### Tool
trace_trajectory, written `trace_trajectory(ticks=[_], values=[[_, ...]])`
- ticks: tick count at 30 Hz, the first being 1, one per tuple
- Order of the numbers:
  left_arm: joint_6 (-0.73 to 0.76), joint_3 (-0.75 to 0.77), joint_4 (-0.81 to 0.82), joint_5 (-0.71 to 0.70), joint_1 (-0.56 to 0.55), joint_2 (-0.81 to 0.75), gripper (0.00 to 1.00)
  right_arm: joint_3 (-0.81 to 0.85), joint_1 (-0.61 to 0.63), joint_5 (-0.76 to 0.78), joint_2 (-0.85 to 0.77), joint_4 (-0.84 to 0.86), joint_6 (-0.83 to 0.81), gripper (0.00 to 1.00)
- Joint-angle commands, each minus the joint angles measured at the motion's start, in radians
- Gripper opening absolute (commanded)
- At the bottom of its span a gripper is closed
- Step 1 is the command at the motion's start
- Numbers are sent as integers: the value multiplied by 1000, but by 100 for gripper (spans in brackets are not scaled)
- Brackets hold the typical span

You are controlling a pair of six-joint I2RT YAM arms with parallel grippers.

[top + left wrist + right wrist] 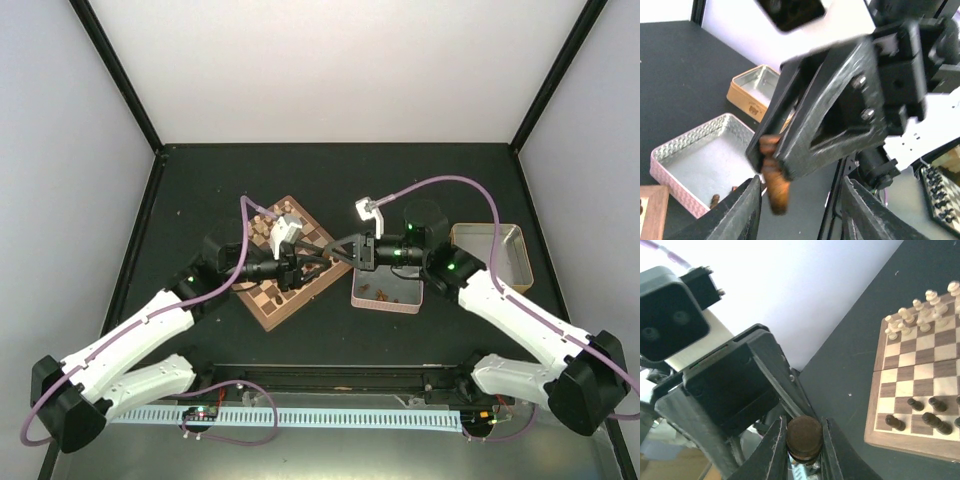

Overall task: Set up the chess pieces on the board
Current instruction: Place the chess piece on the chessboard.

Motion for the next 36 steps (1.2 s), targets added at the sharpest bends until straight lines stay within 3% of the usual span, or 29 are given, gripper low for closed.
trace_trajectory(ticks=[1, 5, 13, 25, 33, 36], values=[[-110, -48, 193, -5, 6, -24, 47, -109, -2, 57, -29, 342, 336, 8], [-151, -80, 261, -37, 7, -27, 37, -169, -2, 124, -44, 478, 483, 8], [-179, -86, 295, -44, 7, -17, 38, -201, -2, 145, -35, 571, 591, 9], [-254, -95, 423, -109, 7, 0, 33, -221, -1, 136, -22, 618, 620, 9], [-257, -75, 411, -63, 7, 39, 7, -231, -1, 136, -17, 628, 624, 10], [-245, -65, 361, -77, 6, 35, 2, -226, -2, 144, -19, 596, 602, 17]])
